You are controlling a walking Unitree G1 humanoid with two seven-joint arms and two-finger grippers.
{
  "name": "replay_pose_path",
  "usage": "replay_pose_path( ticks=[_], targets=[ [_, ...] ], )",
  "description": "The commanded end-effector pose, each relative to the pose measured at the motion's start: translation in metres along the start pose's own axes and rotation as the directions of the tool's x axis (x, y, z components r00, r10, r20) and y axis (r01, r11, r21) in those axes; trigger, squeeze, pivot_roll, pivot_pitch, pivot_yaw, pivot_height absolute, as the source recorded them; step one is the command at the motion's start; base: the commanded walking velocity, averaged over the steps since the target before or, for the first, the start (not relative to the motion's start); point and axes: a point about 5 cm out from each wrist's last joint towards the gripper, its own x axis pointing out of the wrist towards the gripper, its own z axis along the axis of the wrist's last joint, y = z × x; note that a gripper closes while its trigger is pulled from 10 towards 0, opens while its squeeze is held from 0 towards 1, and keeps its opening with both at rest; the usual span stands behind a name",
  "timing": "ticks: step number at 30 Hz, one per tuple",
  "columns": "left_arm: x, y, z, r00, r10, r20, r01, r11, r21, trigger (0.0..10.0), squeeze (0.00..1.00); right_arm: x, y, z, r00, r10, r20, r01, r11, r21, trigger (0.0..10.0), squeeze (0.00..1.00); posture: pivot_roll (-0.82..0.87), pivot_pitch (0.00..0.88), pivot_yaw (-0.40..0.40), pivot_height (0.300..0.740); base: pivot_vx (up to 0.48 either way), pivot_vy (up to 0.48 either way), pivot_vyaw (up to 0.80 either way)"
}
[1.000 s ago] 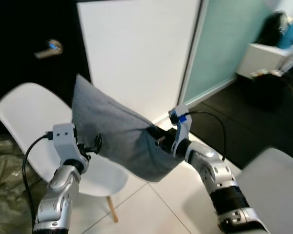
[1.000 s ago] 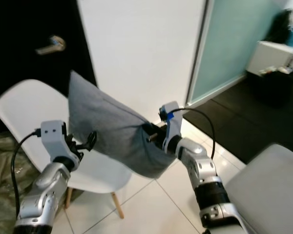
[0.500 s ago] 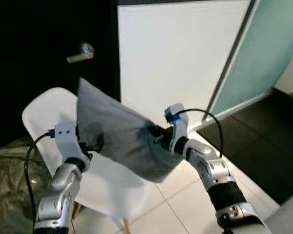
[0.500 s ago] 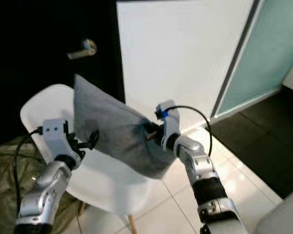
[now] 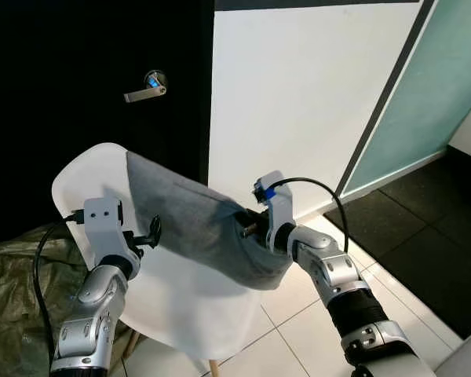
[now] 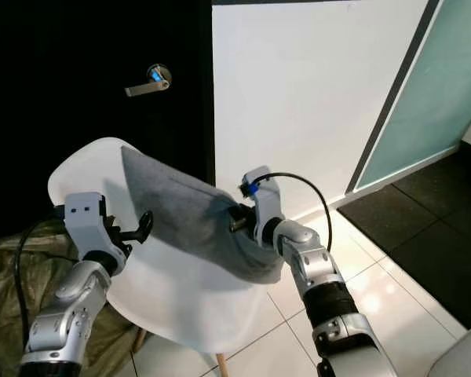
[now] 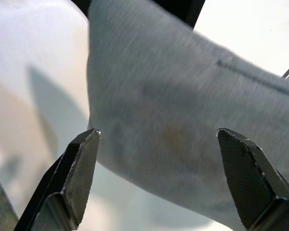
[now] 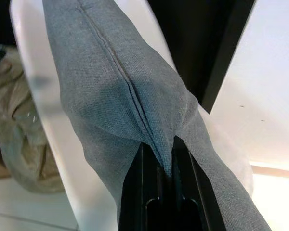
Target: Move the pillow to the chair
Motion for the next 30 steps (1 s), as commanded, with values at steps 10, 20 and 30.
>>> replay_pose_path(
  ticks=[10,20,30],
  targets=[
    [-0.003,-0.002,-0.003,0.999,-0.023,-0.035,0.024,0.999,0.029,10.0,0.00,0.003,-0.003,0.005,1.000,-0.012,0.013,0.013,0.999,-0.031,10.0,0.00,-0.07,0.000,-0.044,0.635,0.000,0.000,0.00],
    [-0.005,-0.009,-0.006,0.997,-0.047,-0.054,0.049,0.998,0.037,10.0,0.00,0.008,0.007,0.005,0.999,0.033,0.028,-0.033,0.999,0.004,10.0,0.00,-0.08,0.016,-0.042,0.605,0.000,0.000,0.00],
    [-0.006,-0.010,-0.004,0.997,-0.055,-0.055,0.058,0.997,0.043,10.0,0.00,0.008,0.023,-0.001,0.988,0.153,0.001,-0.153,0.988,-0.009,10.0,0.00,-0.08,0.028,-0.040,0.570,0.000,0.000,0.00]
  ],
)
